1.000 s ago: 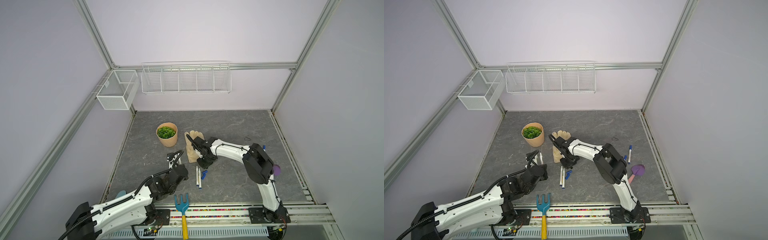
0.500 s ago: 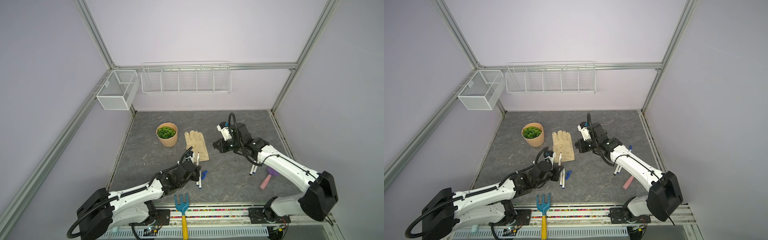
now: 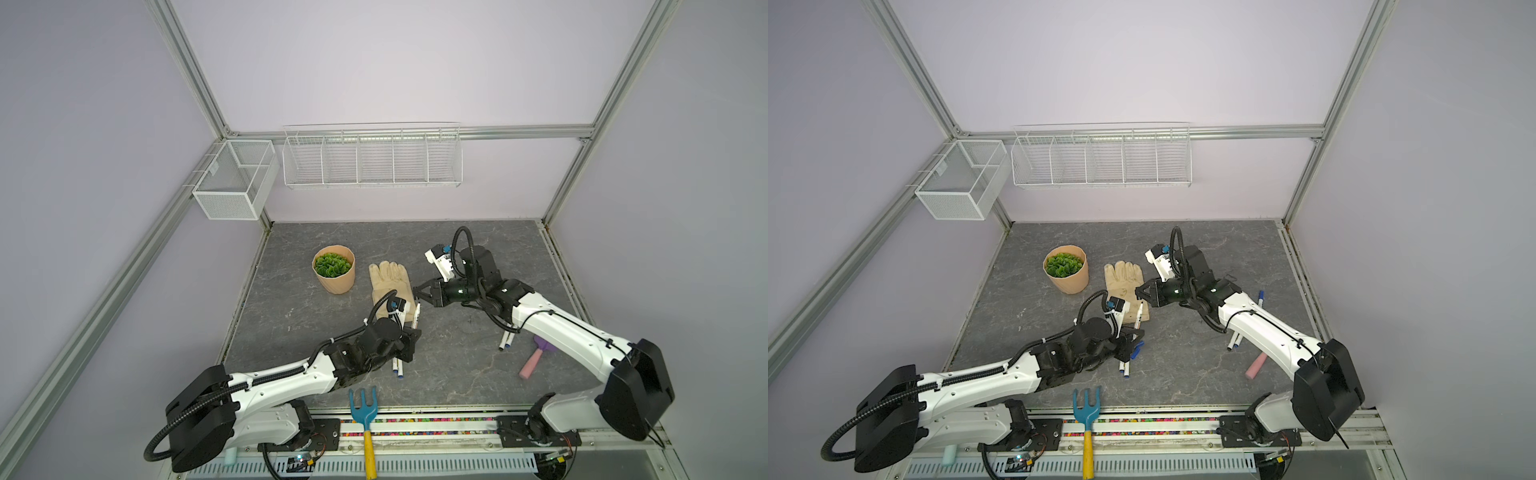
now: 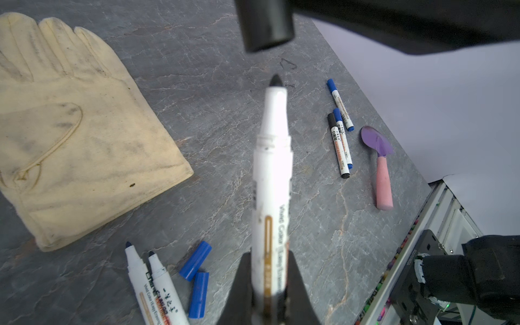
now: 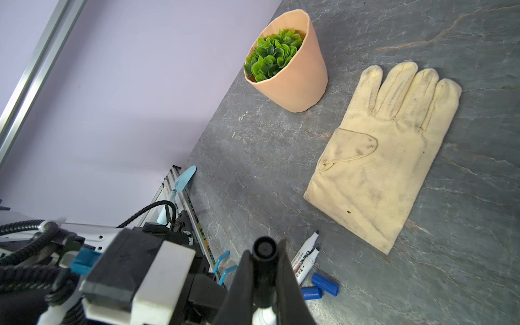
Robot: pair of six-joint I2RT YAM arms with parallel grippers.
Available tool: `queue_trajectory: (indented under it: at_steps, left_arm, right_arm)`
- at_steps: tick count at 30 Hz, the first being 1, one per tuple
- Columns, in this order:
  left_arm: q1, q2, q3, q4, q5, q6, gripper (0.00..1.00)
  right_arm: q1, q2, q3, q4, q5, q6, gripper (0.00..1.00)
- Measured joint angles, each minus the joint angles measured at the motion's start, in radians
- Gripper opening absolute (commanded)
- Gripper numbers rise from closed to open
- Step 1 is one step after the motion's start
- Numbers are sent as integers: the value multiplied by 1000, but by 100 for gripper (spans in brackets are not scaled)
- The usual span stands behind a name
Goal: Insert the pens into the pen caps
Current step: 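Lift the black cap with the right gripper over the held marker tip, then press the black cap down onto the tip with the right gripper while the left holds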
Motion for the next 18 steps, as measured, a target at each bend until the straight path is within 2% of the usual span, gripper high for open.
queue_trajectory:
  at_steps: [18]
  left_arm:
    - [-1, -2, 0, 2, -8, 2, 0]
  right_arm:
    - [6, 0, 0, -61, 12, -45, 7]
